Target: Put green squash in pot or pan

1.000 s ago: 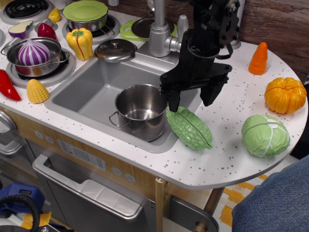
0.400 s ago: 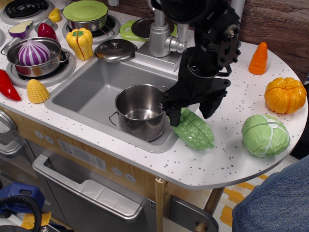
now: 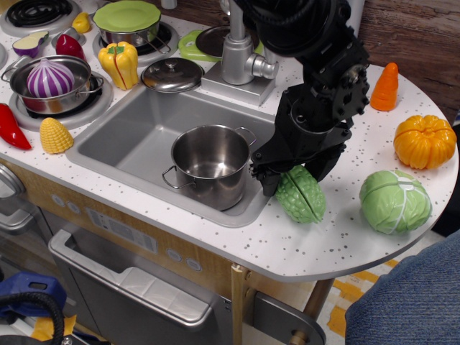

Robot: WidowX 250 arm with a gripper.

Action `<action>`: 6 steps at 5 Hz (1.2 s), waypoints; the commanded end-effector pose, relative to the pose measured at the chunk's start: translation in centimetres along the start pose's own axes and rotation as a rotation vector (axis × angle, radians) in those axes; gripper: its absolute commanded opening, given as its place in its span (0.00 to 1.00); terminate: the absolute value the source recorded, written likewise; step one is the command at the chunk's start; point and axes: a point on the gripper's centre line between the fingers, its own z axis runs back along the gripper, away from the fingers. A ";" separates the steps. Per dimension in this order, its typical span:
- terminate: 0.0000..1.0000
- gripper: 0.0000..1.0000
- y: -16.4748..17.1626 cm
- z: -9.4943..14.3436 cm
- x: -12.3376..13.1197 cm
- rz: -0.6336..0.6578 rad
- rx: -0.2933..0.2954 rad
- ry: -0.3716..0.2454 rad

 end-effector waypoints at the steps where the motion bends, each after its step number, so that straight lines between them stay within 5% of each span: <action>1: 0.00 1.00 -0.5 -0.3 -0.7 -0.021 -0.041 -0.033; 2: 0.00 0.00 -0.1 0.3 -0.2 -0.041 -0.011 -0.018; 4: 0.00 0.00 4.9 4.2 5.3 -0.213 0.085 0.013; 6: 0.00 0.00 8.0 3.0 9.4 -0.332 0.112 -0.059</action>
